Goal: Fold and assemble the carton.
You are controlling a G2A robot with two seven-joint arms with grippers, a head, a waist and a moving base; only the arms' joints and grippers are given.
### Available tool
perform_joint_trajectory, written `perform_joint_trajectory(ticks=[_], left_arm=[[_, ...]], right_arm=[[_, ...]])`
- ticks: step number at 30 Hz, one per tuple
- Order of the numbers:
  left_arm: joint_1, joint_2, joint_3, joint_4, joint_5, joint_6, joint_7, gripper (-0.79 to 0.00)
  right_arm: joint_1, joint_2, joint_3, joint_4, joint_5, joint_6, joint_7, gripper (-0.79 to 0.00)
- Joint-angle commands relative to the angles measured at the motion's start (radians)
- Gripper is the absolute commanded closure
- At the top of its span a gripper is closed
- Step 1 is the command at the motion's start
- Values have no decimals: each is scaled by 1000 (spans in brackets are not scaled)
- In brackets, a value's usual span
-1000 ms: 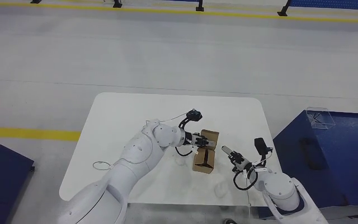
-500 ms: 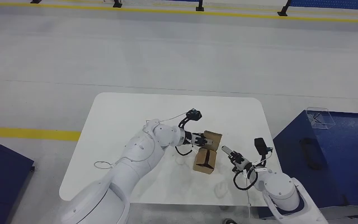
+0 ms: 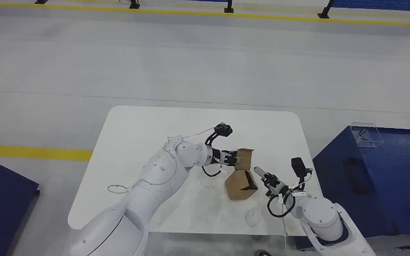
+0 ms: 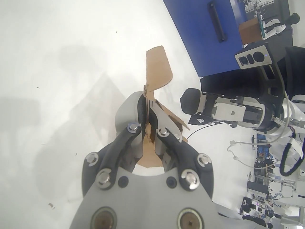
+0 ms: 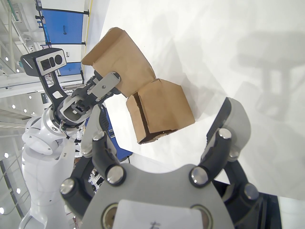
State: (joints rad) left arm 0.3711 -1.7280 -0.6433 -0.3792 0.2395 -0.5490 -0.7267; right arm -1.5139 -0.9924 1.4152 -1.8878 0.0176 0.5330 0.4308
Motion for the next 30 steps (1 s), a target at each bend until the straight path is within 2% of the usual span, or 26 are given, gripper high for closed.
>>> perform_joint_trajectory(ticks=[1, 7, 13, 17, 21, 23, 25, 30], left_arm=[[5, 6, -5, -1, 14, -3, 26, 0], [52, 42, -35, -22, 61, -20, 164, 0], [143, 108, -102, -98, 94, -75, 306, 0], [241, 157, -155, -238, 143, -54, 390, 0], [394, 212, -229, -467, 211, 26, 450, 0], [476, 238, -269, -598, 236, 87, 430, 0], [529, 255, -287, -709, 264, 135, 358, 0], [529, 255, -287, -709, 264, 135, 358, 0]], right_arm=[[-1, 0, -1, 0, 0, -3, 1, -785], [-8, 1, 18, -5, -3, -10, 16, -785], [17, -1, -7, -6, -36, 18, 37, -785], [53, -5, -52, -4, -74, 44, 53, -785], [86, -8, -85, -1, -87, 78, 86, -785], [95, -8, -90, -3, -96, 82, 88, -785], [95, -8, -90, -3, -96, 82, 88, -785], [95, -8, -90, -3, -96, 82, 88, -785]])
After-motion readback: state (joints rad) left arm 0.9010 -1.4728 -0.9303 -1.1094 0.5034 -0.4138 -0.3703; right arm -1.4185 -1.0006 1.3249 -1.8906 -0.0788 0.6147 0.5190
